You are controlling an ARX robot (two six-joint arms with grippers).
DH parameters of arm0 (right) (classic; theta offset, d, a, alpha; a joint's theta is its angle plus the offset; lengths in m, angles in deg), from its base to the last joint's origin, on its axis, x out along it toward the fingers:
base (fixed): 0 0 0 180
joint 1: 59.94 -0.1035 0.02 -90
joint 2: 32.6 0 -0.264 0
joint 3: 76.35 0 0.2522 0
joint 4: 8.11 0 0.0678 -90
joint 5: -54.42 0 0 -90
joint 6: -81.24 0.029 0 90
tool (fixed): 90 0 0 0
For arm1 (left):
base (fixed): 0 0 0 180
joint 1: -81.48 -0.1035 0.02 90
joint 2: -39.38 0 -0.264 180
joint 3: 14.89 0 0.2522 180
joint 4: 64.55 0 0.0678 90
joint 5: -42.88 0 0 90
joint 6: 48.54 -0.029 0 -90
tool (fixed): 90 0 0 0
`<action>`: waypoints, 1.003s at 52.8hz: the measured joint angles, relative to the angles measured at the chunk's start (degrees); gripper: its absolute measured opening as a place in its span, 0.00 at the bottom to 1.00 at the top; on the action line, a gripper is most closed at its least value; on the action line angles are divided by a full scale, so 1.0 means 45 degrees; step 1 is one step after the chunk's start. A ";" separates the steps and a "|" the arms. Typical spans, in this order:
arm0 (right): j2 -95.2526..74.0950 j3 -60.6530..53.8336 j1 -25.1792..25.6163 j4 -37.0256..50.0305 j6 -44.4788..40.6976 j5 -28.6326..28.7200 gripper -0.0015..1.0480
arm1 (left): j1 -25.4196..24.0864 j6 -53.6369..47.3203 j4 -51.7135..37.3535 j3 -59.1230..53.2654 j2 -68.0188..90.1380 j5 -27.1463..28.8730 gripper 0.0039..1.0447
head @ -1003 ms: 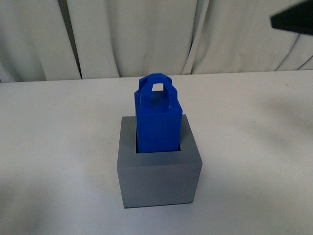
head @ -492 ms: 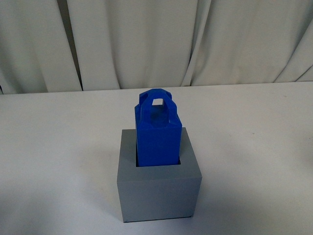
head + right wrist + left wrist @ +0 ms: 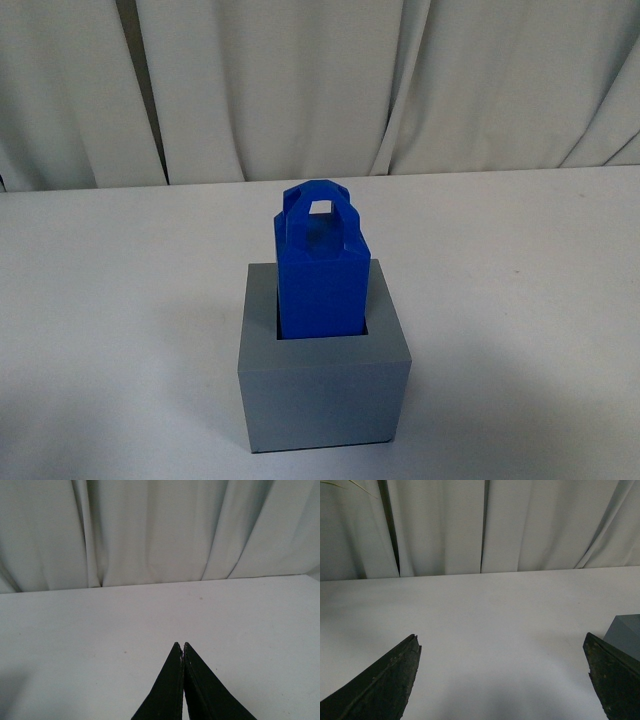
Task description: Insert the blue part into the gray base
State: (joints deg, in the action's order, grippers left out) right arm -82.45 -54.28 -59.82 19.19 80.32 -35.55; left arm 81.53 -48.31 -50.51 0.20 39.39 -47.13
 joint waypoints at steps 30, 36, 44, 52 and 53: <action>0.3492 -0.1690 -0.0005 -0.1651 0.0049 0.0000 0.02 | 0.0000 -0.0005 0.0000 0.0000 0.0000 0.0005 0.94; 0.4289 -0.1783 -0.0005 -0.2477 0.0053 0.0000 0.02 | 0.0000 -0.0005 0.0000 0.0000 0.0000 0.0000 0.94; 0.5440 -0.1783 -0.0005 -0.3478 0.0053 0.0000 0.02 | 0.0000 -0.0005 0.0000 0.0000 0.0000 0.0005 0.94; 0.6227 -0.1783 -0.0005 -0.4274 0.0053 0.0000 0.02 | 0.0000 -0.0005 0.0000 0.0000 0.0000 0.0000 0.94; 0.6343 -0.1783 -0.0005 -0.4381 0.0053 0.0000 0.02 | 0.0000 -0.0005 0.0000 0.0000 0.0000 0.0000 0.94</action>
State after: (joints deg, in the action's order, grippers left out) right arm -53.90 -62.30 -59.84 -0.52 80.56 -35.55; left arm 81.53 -48.33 -50.51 0.20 39.39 -47.13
